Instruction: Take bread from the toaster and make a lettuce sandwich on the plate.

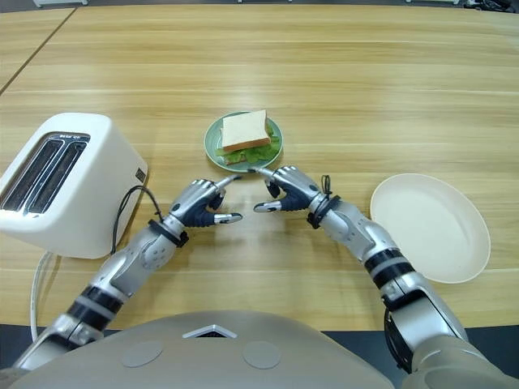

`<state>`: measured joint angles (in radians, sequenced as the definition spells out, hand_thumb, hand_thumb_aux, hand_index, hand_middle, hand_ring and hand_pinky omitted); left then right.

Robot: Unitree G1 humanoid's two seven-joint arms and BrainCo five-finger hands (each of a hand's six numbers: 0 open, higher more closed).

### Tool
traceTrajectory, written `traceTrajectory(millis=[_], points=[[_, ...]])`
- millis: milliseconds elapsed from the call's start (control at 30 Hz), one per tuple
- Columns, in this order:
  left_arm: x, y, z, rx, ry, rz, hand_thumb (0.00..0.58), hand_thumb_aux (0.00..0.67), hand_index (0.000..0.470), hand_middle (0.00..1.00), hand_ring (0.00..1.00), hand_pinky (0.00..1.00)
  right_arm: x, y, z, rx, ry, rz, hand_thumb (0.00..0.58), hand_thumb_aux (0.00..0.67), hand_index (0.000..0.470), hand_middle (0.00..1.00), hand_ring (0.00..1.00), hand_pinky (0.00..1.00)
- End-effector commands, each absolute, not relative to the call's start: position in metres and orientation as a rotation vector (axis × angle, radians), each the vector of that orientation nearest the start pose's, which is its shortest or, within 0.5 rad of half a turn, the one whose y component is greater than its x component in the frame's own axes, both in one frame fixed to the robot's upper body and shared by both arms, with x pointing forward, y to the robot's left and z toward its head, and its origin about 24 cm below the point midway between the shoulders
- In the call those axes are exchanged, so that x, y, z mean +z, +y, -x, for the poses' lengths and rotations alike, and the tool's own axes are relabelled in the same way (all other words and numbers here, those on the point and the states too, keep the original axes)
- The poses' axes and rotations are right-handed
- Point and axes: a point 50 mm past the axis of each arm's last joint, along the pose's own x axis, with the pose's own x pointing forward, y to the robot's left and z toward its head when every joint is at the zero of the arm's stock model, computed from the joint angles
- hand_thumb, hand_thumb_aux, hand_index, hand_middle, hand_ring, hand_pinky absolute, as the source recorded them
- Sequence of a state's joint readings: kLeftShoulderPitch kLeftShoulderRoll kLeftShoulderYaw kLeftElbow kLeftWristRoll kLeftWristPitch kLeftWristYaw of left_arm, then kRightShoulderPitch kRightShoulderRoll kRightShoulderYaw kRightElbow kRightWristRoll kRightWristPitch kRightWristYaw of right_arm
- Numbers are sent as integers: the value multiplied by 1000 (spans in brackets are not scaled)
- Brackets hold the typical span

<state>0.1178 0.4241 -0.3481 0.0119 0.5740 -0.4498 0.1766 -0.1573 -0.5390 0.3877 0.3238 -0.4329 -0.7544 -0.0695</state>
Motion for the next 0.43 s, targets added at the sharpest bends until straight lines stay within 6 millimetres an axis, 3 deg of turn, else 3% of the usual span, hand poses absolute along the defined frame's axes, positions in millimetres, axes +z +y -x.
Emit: traceTrajectory(millis=[33,133,267,433], points=[[51,146,-199,-307,-430,-524,0,0,0,0,0,0,58,-161,-240,542,-556,570,0,0,0,0,0,0],[57,149,-197,-287,-460,-313,0,0,0,0,0,0,60,-162,-245,502,-560,398,0,0,0,0,0,0],[36,155,-201,-280,-401,-193,0,0,0,0,0,0,55,-159,-246,523,-528,221,0,0,0,0,0,0],[25,147,-203,-400,-398,-114,0,0,0,0,0,0,44,-155,-240,640,-474,61,0,0,0,0,0,0]])
